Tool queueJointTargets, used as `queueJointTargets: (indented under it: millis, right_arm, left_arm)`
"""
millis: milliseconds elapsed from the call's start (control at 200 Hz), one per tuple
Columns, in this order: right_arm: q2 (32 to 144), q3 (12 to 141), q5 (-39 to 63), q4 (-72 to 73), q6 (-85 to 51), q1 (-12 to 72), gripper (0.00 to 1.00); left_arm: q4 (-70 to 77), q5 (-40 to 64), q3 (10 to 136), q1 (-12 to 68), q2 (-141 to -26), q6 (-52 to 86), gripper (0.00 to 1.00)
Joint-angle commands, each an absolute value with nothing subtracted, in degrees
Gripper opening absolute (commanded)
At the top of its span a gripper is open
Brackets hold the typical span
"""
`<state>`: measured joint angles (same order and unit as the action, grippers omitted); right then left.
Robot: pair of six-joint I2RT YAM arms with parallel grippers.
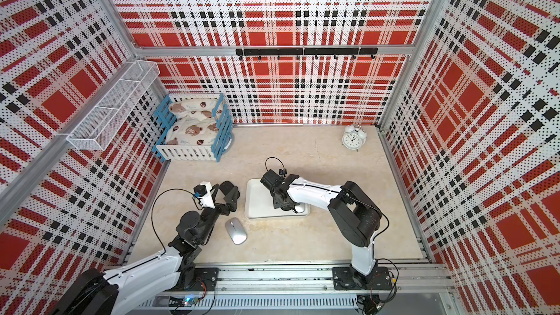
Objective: Put the mouse in the storage box
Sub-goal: Place the mouse in the storage box.
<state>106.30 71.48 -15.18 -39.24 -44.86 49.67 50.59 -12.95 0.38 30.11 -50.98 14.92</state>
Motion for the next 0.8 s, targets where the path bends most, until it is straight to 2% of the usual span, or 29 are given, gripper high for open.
queueJointTargets:
  millis: [0,276,476,792]
  right_arm:
    - [108.3,71.7,-16.2,-42.5,-46.5,49.8,0.47]
    - [108.3,71.6,-16.3,-43.2,-46.8,49.9,0.59]
    - [107.5,71.8,-16.7,-43.4,-46.5,49.9,0.63]
    - [105.3,72.4,-17.1,-43.0,-45.4,49.9,0.79]
  left_arm:
    - [51.5,-13.8,-1.9,30.6,-50.4,14.2,0.95]
    - [51.5,-14.1,-1.9,30.7,-50.5,14.2,0.95]
    - [51.5,-14.2,-1.9,30.8,-50.5,14.2,0.95]
    - [51.5,-14.6,-2.0,30.8,-50.3,14.2,0.95]
